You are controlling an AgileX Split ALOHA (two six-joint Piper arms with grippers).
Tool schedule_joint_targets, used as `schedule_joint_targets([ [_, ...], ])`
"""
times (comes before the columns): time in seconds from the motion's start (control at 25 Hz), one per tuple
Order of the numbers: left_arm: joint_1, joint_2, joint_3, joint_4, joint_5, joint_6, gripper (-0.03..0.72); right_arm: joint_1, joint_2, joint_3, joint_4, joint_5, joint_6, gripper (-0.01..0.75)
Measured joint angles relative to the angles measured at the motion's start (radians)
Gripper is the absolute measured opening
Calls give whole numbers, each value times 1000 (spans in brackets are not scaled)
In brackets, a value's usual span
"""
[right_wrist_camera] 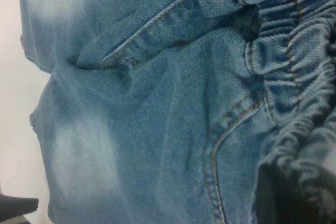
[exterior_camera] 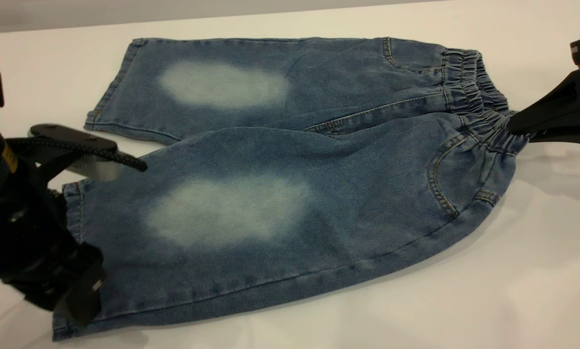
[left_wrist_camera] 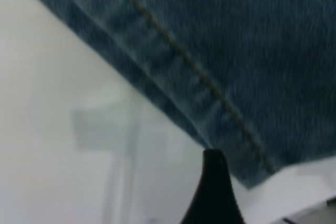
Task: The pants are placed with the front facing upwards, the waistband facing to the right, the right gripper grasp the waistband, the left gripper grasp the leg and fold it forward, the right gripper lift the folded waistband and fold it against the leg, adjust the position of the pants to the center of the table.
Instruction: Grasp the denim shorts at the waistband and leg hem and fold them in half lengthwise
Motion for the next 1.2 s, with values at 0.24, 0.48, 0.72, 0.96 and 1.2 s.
schedule_joint_targets([
  [0.24,0,57,0,-2,-32,-1,494,0,0,0,0,0,0,31],
  [0.48,0,112,0,-4,-60,-1,494,0,0,0,0,0,0,31],
  [0.72,0,112,0,-31,-69,-1,483,0,0,0,0,0,-1,31],
  [0.96,0,112,0,-31,-67,-1,351,0,0,0,0,0,-5,31],
  [1.2,0,112,0,-31,-67,-2,138,0,0,0,0,1,-5,31],
])
